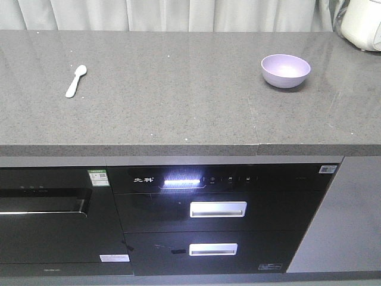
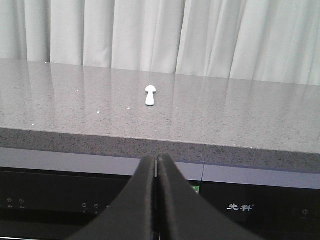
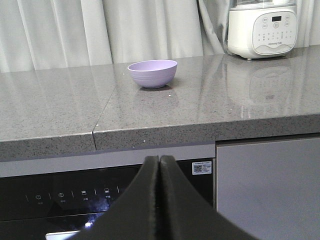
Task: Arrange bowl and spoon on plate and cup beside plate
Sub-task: 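Tilt the view down over the countertop toward the spoon and bowl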
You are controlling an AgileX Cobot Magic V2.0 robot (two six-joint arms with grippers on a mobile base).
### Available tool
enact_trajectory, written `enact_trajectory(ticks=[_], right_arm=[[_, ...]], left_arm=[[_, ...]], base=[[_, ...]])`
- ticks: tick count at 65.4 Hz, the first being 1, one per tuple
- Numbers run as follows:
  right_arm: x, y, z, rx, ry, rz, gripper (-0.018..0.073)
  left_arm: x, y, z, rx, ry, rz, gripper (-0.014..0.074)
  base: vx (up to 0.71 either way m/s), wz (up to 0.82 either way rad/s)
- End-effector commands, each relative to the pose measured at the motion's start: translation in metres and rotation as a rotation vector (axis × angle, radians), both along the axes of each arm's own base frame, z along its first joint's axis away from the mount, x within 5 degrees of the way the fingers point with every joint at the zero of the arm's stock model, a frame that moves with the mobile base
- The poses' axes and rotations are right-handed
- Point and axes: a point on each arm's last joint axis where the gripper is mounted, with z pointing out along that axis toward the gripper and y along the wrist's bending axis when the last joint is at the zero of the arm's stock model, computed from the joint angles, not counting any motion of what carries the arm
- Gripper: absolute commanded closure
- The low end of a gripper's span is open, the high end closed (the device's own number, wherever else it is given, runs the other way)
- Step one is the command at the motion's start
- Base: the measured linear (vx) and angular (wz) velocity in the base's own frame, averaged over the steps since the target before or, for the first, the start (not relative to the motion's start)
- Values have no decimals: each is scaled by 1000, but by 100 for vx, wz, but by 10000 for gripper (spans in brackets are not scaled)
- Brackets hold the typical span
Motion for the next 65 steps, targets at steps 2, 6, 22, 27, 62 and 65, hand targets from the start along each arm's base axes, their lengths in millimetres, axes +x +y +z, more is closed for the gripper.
enact_trajectory(ticks=[2,6,22,27,62,65], right_arm=[[0,2,2,-18,-69,17,565],[0,2,2,-18,-69,17,565],[0,2,2,-18,-69,17,565],[0,2,2,-18,-69,17,565],[0,2,2,-18,-69,17,565],[0,2,2,-18,-69,17,565]], left_arm=[[1,0,-3,-6,-38,-2,602],[1,0,-3,-6,-38,-2,602],[1,0,-3,-6,-38,-2,602],[1,0,-3,-6,-38,-2,602],[1,0,-3,-6,-38,-2,602],[1,0,-3,-6,-38,-2,602]], base=[[5,0],[5,0],[4,0],[4,0],[4,0],[4,0]])
